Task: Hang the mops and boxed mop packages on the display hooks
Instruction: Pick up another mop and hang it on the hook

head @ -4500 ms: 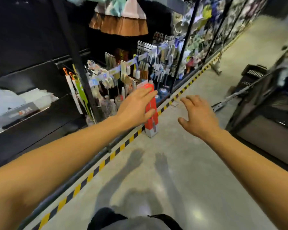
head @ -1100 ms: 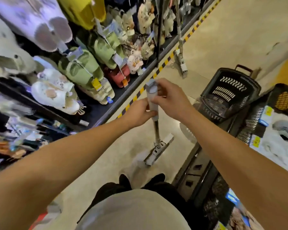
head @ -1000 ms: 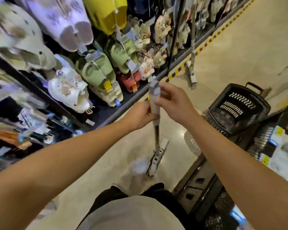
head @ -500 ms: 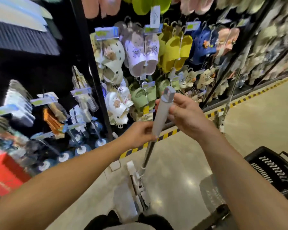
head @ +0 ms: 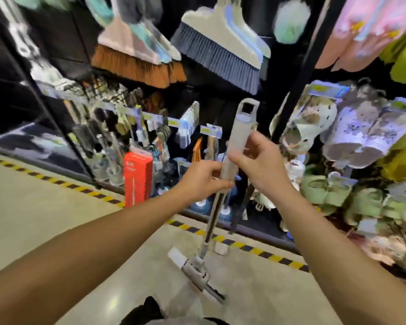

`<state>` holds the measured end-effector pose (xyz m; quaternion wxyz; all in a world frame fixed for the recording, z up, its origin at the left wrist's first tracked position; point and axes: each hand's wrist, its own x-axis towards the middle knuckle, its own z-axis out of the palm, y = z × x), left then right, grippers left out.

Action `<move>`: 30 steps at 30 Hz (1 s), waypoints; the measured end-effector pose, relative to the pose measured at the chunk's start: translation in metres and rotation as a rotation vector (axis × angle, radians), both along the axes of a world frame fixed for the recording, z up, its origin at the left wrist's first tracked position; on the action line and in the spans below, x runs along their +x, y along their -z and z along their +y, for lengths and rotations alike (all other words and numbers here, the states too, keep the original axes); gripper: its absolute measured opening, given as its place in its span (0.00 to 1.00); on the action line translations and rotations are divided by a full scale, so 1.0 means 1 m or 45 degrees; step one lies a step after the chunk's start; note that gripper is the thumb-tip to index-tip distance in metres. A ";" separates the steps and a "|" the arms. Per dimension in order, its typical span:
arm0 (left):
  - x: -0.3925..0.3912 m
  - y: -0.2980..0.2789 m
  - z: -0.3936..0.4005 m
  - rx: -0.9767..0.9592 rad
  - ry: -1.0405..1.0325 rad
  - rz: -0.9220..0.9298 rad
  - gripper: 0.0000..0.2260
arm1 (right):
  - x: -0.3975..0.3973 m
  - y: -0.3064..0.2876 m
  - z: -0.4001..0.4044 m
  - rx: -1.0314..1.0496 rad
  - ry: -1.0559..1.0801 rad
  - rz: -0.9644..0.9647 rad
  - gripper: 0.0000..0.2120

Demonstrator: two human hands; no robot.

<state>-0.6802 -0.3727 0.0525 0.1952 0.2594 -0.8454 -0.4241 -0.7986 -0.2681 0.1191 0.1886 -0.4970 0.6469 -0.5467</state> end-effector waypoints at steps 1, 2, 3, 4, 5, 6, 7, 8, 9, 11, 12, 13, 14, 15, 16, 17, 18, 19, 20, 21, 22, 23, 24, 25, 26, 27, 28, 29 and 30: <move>0.017 0.000 -0.009 0.003 -0.079 0.004 0.07 | 0.012 0.001 -0.018 0.004 -0.062 0.018 0.15; 0.035 0.000 -0.018 0.002 -0.150 0.010 0.08 | 0.025 0.002 -0.036 0.003 -0.133 0.028 0.13; 0.053 0.001 -0.026 0.011 -0.214 0.023 0.09 | 0.039 0.002 -0.052 0.001 -0.201 0.037 0.12; 0.071 0.003 -0.033 0.039 -0.269 0.049 0.10 | 0.052 0.002 -0.068 0.004 -0.259 0.042 0.11; 0.090 0.005 -0.040 0.062 -0.321 0.074 0.10 | 0.066 0.001 -0.082 0.011 -0.319 0.045 0.11; 0.108 0.007 -0.047 0.070 -0.377 0.094 0.11 | 0.081 0.001 -0.097 0.021 -0.383 0.043 0.12; 0.126 0.008 -0.054 0.071 -0.435 0.102 0.11 | 0.096 0.001 -0.111 0.029 -0.444 0.054 0.12; 0.144 0.009 -0.062 0.072 -0.484 0.115 0.10 | 0.111 0.000 -0.126 0.027 -0.507 0.066 0.11; 0.161 0.009 -0.071 0.077 -0.528 0.126 0.09 | 0.127 -0.002 -0.141 0.019 -0.570 0.077 0.11; 0.196 0.008 -0.090 0.069 -0.623 0.158 0.05 | 0.160 -0.007 -0.172 -0.009 -0.684 0.074 0.12; 0.215 0.007 -0.099 0.069 -0.671 0.173 0.03 | 0.177 -0.010 -0.187 -0.015 -0.734 0.084 0.12; 0.233 0.006 -0.109 0.059 -0.704 0.196 0.04 | 0.195 -0.014 -0.201 -0.021 -0.778 0.103 0.12; 0.251 0.005 -0.120 0.037 -0.727 0.212 0.07 | 0.212 -0.018 -0.215 -0.034 -0.815 0.112 0.12; 0.268 0.003 -0.131 0.013 -0.740 0.218 0.08 | 0.228 -0.021 -0.229 -0.046 -0.846 0.112 0.12; 0.286 0.002 -0.142 0.003 -0.755 0.219 0.08 | 0.244 -0.024 -0.244 -0.058 -0.870 0.107 0.12; 0.303 0.001 -0.153 -0.003 -0.768 0.219 0.08 | 0.259 -0.027 -0.259 -0.065 -0.893 0.110 0.11; 0.319 -0.001 -0.164 0.003 -0.780 0.222 0.09 | 0.276 -0.031 -0.275 -0.074 -0.919 0.114 0.11; 0.336 -0.001 -0.175 0.022 -0.793 0.226 0.09 | 0.292 -0.035 -0.291 -0.091 -0.947 0.120 0.11; 0.351 -0.001 -0.186 0.032 -0.802 0.221 0.09 | 0.308 -0.040 -0.306 -0.115 -0.971 0.120 0.11; 0.367 0.001 -0.196 0.029 -0.812 0.207 0.08 | 0.324 -0.046 -0.320 -0.137 -0.996 0.110 0.11; 0.381 0.002 -0.207 0.018 -0.825 0.189 0.08 | 0.339 -0.051 -0.335 -0.156 -1.020 0.088 0.12; 0.395 0.003 -0.218 0.015 -0.854 0.178 0.07 | 0.354 -0.057 -0.349 -0.169 -1.043 0.065 0.11; 0.409 0.005 -0.229 0.024 -0.906 0.181 0.07 | 0.368 -0.062 -0.363 -0.177 -1.063 0.040 0.11; 0.421 0.005 -0.238 0.040 -0.964 0.208 0.06 | 0.382 -0.067 -0.375 -0.184 -1.083 0.009 0.11; 0.433 0.005 -0.248 0.049 -1.029 0.241 0.06 | 0.395 -0.070 -0.388 -0.202 -1.105 -0.029 0.12; 0.444 0.002 -0.259 0.040 -1.089 0.280 0.08 | 0.408 -0.073 -0.401 -0.228 -1.126 -0.061 0.12; 0.456 0.000 -0.271 0.023 -1.142 0.302 0.10 | 0.420 -0.075 -0.414 -0.256 -1.139 -0.078 0.11; 0.467 -0.001 -0.284 0.014 -1.175 0.308 0.11 | 0.432 -0.074 -0.429 -0.276 -1.135 -0.067 0.10; 0.476 -0.003 -0.296 0.012 -1.202 0.304 0.10 | 0.443 -0.073 -0.442 -0.284 -1.117 -0.036 0.09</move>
